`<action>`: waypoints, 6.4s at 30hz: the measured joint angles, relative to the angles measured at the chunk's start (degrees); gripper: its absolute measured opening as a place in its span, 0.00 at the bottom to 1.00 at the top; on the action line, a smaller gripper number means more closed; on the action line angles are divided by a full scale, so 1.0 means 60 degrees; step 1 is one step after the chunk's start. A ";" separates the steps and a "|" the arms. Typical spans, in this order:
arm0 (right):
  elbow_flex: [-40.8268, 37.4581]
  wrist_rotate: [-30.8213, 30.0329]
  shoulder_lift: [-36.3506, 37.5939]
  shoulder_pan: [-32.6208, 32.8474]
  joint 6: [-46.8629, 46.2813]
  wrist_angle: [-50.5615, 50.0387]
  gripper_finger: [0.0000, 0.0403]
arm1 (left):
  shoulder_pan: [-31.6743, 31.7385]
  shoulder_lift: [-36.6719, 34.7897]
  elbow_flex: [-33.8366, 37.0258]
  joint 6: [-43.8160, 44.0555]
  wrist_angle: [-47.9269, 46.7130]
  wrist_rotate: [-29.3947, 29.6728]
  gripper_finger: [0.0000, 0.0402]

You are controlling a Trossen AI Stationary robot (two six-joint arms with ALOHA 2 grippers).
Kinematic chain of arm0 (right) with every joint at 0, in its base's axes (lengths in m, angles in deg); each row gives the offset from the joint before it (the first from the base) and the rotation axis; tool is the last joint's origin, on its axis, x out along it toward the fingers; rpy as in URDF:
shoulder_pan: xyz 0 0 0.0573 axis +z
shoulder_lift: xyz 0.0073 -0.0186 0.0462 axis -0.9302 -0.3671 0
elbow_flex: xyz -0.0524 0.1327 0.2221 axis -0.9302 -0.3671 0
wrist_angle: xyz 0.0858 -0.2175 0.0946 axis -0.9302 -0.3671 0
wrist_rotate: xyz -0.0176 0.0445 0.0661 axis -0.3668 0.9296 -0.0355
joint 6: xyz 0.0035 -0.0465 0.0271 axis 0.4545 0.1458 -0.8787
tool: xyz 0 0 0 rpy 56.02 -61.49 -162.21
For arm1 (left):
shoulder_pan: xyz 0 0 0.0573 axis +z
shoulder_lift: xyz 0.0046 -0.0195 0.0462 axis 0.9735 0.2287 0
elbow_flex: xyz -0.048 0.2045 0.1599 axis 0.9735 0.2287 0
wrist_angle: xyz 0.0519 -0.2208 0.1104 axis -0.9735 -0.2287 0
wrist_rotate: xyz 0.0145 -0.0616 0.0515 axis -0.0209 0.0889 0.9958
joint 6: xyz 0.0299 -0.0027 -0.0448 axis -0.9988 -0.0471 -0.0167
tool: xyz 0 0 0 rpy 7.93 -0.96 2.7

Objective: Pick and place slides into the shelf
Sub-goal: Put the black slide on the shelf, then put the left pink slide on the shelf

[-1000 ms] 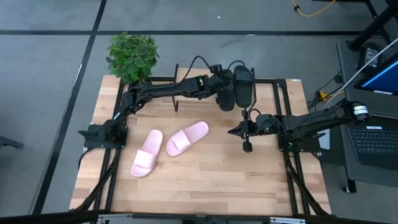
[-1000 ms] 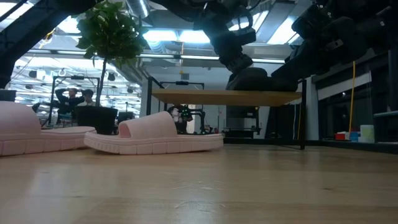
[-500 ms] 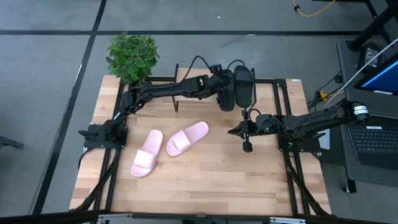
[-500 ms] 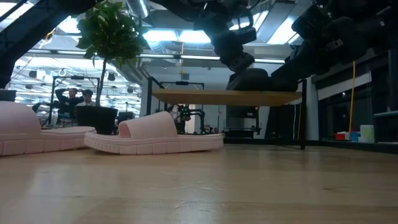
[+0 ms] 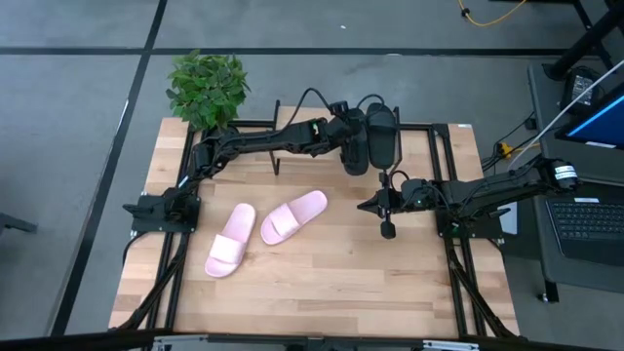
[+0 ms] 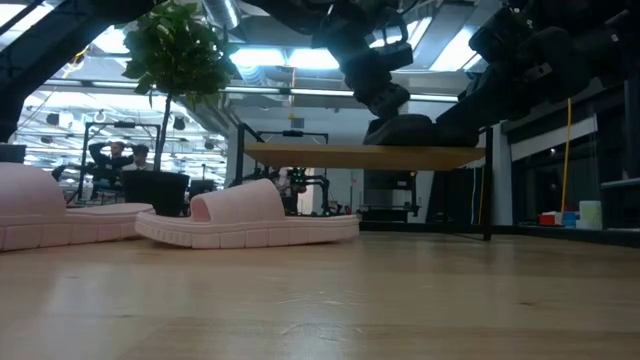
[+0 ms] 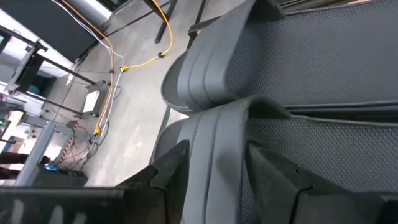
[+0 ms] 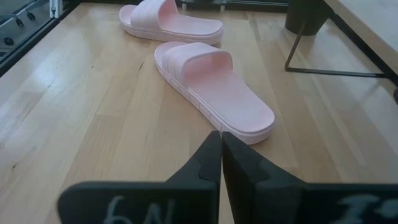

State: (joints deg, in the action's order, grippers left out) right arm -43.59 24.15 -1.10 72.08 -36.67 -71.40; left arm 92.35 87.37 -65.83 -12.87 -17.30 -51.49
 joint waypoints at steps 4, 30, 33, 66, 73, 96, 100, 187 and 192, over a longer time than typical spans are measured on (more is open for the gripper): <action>-0.0003 -0.0001 -0.0002 -0.0003 -0.0216 0.0000 0.04 | -0.0002 0.0000 0.0000 -0.0015 -0.0107 0.0003 0.37; -0.0003 0.0000 -0.0003 0.0000 -0.0201 -0.0022 0.04 | -0.0913 -0.0420 -0.0002 -0.0679 -0.1405 0.0870 0.38; 0.0000 -0.0003 -0.0003 0.0000 -0.0211 -0.0026 0.04 | -0.0916 -0.0593 -0.0033 -0.0739 -0.0990 0.0971 0.38; -0.0003 0.0087 -0.0007 0.0879 -0.0176 -0.0271 0.04 | -0.2460 -0.4130 0.2208 0.1862 -0.2280 0.1384 0.38; 0.0000 0.0087 -0.0147 0.1344 -0.0219 -0.0311 0.04 | -0.2842 -0.6022 0.5988 0.2718 0.0568 0.1428 0.38; -0.0003 0.0908 -0.0704 0.1759 -0.0342 0.2327 0.04 | -0.5400 -1.1386 1.4395 0.4001 0.6445 0.2363 0.38; 0.0000 0.0702 -0.1442 0.1985 -0.0451 0.3455 0.04 | -0.5758 -1.1748 1.4983 0.4115 0.6615 0.2550 0.38; 0.0004 -0.0350 -0.4848 0.1541 -0.0397 0.7187 0.02 | -0.6906 -1.1948 1.6265 0.8240 0.6414 -0.1399 0.38; 0.0004 -0.0350 -0.4848 0.1541 -0.0393 0.7184 0.02 | -0.6871 -1.1852 1.6265 0.7943 0.6378 -0.1272 0.38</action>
State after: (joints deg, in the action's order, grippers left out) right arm -43.57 22.05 -30.19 81.33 -39.04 -28.30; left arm 51.12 16.26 31.76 34.79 20.97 -59.13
